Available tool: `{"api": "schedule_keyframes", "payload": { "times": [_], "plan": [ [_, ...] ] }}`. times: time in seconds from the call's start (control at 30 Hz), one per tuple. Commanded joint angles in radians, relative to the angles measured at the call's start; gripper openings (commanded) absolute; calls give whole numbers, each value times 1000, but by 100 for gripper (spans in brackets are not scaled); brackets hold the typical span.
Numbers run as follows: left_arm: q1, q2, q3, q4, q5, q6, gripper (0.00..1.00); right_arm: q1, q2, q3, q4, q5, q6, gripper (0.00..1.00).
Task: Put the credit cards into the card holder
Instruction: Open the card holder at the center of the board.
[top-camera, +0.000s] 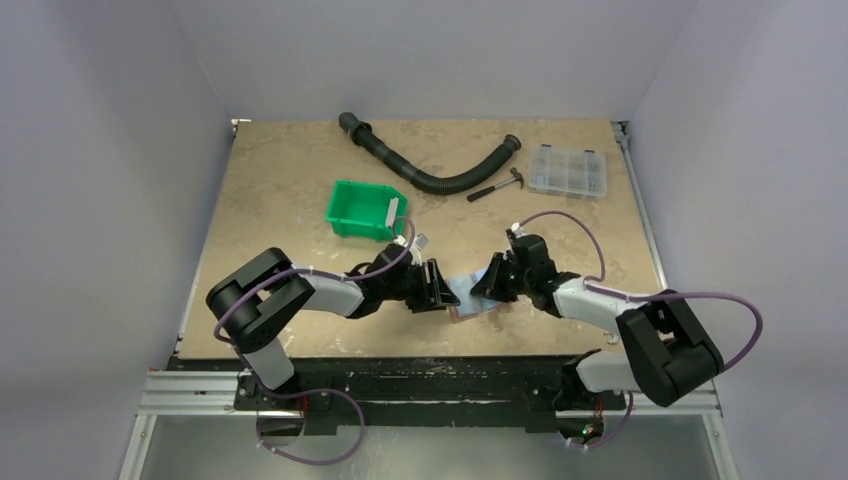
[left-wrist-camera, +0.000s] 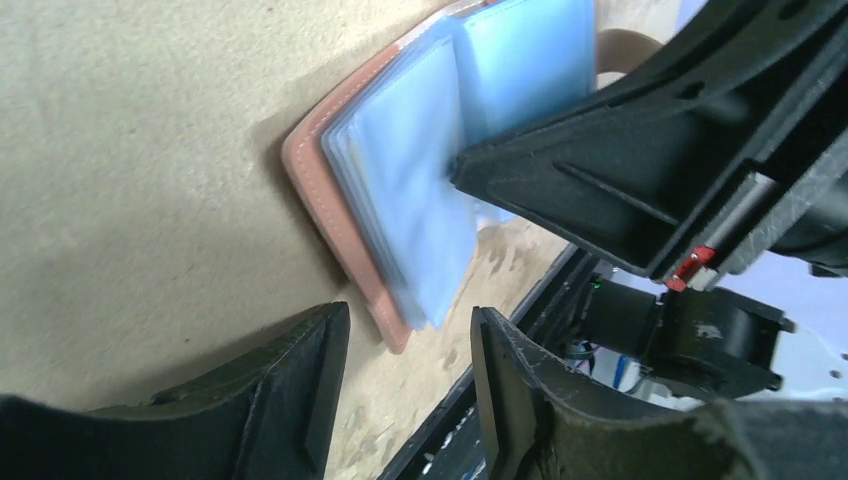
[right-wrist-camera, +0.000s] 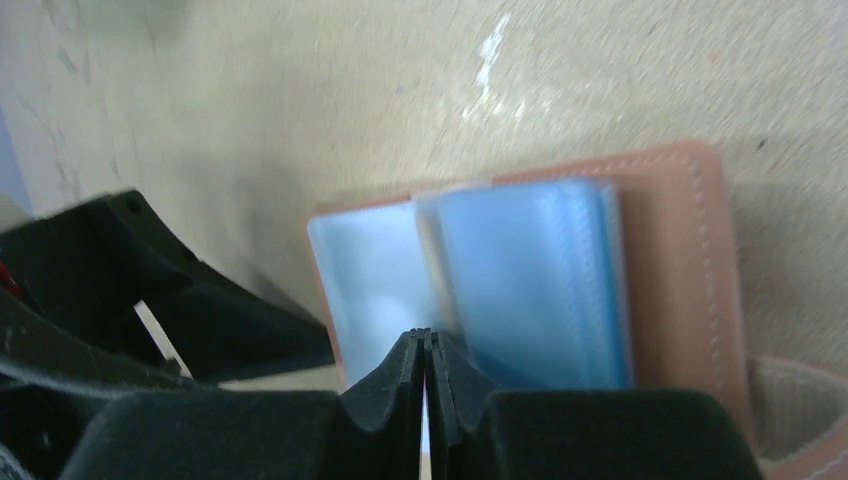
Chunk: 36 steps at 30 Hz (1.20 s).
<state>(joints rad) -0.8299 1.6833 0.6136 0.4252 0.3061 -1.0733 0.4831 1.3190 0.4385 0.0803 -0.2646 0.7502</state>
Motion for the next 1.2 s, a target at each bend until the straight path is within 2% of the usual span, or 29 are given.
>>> {"api": "schedule_keyframes", "payload": {
  "times": [0.0, 0.1, 0.23, 0.37, 0.5, 0.6, 0.7, 0.83, 0.9, 1.0, 1.17],
  "plan": [
    [2, 85, -47, 208, 44, -76, 52, -40, 79, -45, 47, 24, 11, 9],
    [1, 121, -67, 314, 61, -100, 49, -52, 126, -62, 92, -25, 32, 5],
    [2, 131, -63, 341, 57, -85, 34, -54, 146, -83, 153, -77, 54, 3],
    [0, 82, -51, 267, 12, -33, 14, -54, 138, -80, 149, -84, 42, 3],
    [0, 47, -34, 193, -27, 14, 1, -54, 110, -67, 125, -82, 19, 5],
    [0, 14, -30, 165, -47, 42, 0, -54, 77, -38, 72, -50, -14, 10],
    [1, -42, -30, 126, -64, 66, 0, -50, 42, -1, 11, -58, -55, 23],
    [1, -119, -6, -4, -82, 113, 0, -40, -33, 49, -73, -54, -115, 48],
    [1, -147, 6, -47, -74, 127, 0, -27, -54, 71, -79, -90, -151, 55],
    [1, -150, 32, -102, -49, 146, 0, -1, -66, 84, -78, -118, -174, 61],
    [2, -126, 46, -117, -23, 154, 0, 5, -84, 75, -15, -183, -182, 63]
  ]
}}
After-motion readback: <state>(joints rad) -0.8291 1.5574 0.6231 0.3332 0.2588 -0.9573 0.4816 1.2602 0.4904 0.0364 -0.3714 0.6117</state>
